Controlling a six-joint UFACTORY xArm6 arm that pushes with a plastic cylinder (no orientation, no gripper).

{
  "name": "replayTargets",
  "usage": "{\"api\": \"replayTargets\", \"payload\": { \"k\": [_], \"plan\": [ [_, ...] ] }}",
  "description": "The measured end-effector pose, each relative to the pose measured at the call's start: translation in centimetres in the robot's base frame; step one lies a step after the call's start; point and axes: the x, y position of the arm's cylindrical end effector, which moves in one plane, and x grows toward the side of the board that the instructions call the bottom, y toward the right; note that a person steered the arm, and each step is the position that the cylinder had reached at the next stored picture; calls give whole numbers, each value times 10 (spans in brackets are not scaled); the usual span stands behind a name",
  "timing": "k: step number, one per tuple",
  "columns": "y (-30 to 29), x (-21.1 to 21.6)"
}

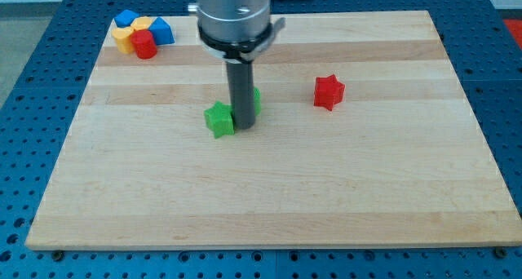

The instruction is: Move the green circle diagonally top left to the red star

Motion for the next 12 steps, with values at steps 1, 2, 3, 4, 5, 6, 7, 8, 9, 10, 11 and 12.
{"api": "replayTargets", "payload": {
  "k": [1, 2, 3, 4, 5, 6, 7, 8, 9, 10, 11, 12],
  "plan": [
    [-1, -4],
    [20, 6],
    [23, -27],
    [14, -52],
    [6, -73],
    [-22, -101],
    [-66, -115],
    [-87, -121],
    [-87, -142],
    [-86, -164],
    [-86, -172],
    [-48, -172]
  ]
}}
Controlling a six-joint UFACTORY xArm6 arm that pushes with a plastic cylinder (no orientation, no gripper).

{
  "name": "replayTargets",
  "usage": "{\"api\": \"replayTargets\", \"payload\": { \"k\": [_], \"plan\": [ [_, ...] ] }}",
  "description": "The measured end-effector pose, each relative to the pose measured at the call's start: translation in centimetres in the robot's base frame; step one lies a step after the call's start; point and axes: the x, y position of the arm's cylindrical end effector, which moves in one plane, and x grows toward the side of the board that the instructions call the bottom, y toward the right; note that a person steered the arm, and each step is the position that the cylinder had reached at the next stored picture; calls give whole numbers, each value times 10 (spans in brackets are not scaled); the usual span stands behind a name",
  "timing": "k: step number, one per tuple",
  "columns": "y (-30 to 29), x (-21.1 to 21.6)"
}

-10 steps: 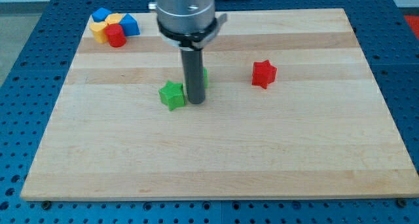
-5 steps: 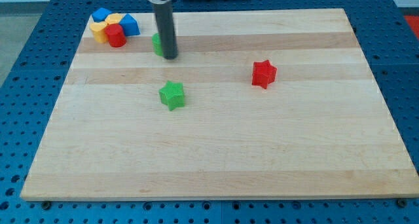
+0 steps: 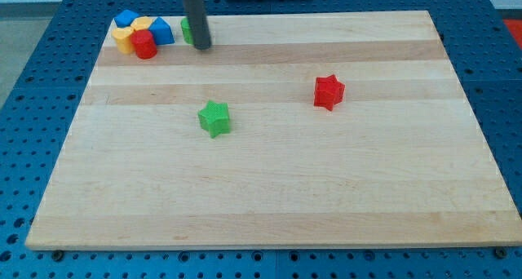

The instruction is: Move the green circle diagonally top left to the red star

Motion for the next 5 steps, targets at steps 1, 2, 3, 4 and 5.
{"api": "replayTargets", "payload": {
  "k": [1, 2, 3, 4, 5],
  "plan": [
    [24, -16],
    [3, -28],
    [-17, -38],
    [-46, -39],
    [-59, -39]
  ]
}}
